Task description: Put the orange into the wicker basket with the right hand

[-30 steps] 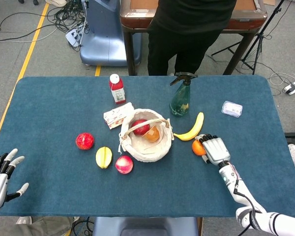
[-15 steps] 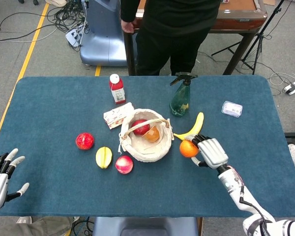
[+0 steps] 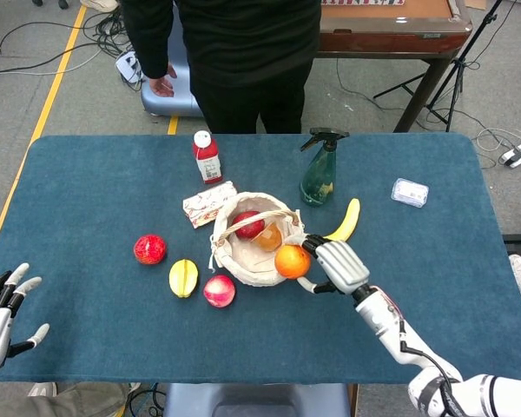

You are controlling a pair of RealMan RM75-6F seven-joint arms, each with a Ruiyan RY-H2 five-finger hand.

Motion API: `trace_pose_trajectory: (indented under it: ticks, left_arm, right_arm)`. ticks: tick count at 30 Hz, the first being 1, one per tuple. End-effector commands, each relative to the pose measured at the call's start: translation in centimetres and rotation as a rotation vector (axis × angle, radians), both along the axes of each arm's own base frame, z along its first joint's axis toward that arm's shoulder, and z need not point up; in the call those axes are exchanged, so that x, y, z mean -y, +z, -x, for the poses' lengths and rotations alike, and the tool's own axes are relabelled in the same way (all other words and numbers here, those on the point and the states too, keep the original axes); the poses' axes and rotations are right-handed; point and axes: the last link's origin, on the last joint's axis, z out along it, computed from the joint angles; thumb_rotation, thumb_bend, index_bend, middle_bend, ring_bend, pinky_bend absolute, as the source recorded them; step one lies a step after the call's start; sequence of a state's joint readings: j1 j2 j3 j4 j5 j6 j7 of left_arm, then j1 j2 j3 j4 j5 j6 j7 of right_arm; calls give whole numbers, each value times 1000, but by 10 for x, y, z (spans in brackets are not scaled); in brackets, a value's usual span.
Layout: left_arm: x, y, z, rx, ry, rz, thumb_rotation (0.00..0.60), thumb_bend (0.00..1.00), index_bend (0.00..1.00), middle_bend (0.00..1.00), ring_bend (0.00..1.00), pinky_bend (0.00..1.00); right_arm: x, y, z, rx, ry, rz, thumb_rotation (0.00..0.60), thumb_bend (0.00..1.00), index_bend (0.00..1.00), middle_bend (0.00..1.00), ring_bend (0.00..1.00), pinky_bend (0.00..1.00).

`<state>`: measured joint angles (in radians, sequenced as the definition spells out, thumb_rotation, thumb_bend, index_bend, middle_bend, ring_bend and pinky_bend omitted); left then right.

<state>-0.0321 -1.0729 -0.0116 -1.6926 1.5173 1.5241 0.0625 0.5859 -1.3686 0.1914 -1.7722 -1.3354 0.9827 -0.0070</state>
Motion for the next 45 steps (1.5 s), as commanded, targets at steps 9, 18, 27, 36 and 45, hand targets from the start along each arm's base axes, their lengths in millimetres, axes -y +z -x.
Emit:
trace_pose_trajectory:
  ticks: [9, 18, 27, 36, 45]
  left_arm:
    - [-1, 0, 2, -1, 8, 1, 600, 246, 235, 0, 0, 40]
    - [0, 1, 2, -1, 11, -2, 600, 246, 236, 0, 0, 40]
    - [-3, -2, 0, -1, -1, 8, 600, 246, 237, 0, 0, 40]
    - [-4, -1, 0, -5, 3, 0, 600, 246, 237, 0, 0, 40]
    - [-8, -2, -3, -3, -9, 9, 600, 246, 238, 0, 0, 40]
  right_arm:
    - [9, -11, -7, 17, -5, -35, 600, 360, 69, 101, 140, 441]
    - [-3, 13, 15, -27, -9, -22, 600, 360, 48, 93, 127, 432]
    - [-41, 61, 82, -274, -73, 221, 600, 360, 48, 140, 128, 431]
    - [-76, 103, 134, -403, -215, 419, 600, 360, 48, 148, 128, 432]
    - [-114, 136, 174, -423, -391, 519, 600, 360, 49, 153, 127, 431]
